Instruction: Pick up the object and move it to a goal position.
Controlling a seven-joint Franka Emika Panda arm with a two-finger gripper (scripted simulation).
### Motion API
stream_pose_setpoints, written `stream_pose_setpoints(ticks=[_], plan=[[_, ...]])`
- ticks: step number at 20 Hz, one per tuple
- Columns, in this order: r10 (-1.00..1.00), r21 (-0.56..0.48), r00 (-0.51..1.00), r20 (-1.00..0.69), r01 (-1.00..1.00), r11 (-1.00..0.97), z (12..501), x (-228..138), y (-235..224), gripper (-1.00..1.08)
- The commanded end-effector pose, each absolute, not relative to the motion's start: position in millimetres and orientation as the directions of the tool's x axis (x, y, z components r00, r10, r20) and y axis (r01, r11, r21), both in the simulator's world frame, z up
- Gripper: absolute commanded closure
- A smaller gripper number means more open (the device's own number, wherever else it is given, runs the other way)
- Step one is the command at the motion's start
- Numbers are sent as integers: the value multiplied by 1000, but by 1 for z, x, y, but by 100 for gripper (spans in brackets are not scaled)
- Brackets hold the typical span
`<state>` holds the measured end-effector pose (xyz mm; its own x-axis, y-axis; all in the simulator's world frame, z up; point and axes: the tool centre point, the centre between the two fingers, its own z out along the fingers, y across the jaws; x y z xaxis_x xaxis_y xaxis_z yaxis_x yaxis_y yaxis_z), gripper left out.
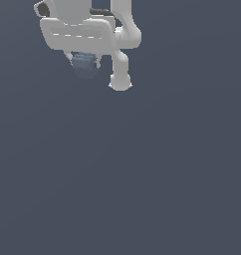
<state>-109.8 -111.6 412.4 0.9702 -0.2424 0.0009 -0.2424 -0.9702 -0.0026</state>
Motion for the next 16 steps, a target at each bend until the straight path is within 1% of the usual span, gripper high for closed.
stream_pose_setpoints(ticks=[1, 9, 16], plan=[[-242, -2, 970, -1, -242, -970, 433, -115, -123, 108], [-241, 0, 970, 0, -241, -970, 476, -122, -146, 108], [-241, 0, 970, 0, -241, -970, 488, -123, -153, 108]])
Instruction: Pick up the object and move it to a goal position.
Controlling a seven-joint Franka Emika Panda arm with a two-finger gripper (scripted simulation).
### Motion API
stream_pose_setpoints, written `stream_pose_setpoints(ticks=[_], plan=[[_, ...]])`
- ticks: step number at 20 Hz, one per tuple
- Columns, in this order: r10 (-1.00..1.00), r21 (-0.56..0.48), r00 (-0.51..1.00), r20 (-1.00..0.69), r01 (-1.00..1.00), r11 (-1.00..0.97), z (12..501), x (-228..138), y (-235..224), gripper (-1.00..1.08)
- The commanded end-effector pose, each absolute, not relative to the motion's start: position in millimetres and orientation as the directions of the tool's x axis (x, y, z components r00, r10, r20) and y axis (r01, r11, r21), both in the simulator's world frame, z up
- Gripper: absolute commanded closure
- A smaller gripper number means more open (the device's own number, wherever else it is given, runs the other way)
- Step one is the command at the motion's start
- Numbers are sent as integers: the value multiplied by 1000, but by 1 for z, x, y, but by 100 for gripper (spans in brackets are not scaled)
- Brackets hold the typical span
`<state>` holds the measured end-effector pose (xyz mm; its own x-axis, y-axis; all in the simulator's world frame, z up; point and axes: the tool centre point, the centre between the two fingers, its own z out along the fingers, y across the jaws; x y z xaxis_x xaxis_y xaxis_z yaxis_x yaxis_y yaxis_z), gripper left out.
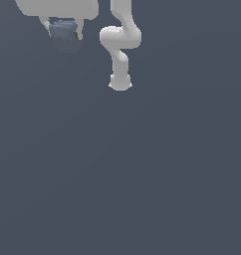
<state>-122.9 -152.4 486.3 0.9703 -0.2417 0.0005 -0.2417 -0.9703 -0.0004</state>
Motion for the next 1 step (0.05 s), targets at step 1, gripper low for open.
stream_pose_setpoints(ticks=[1], plan=[[-241, 0, 970, 0, -241, -970, 488, -123, -153, 108]])
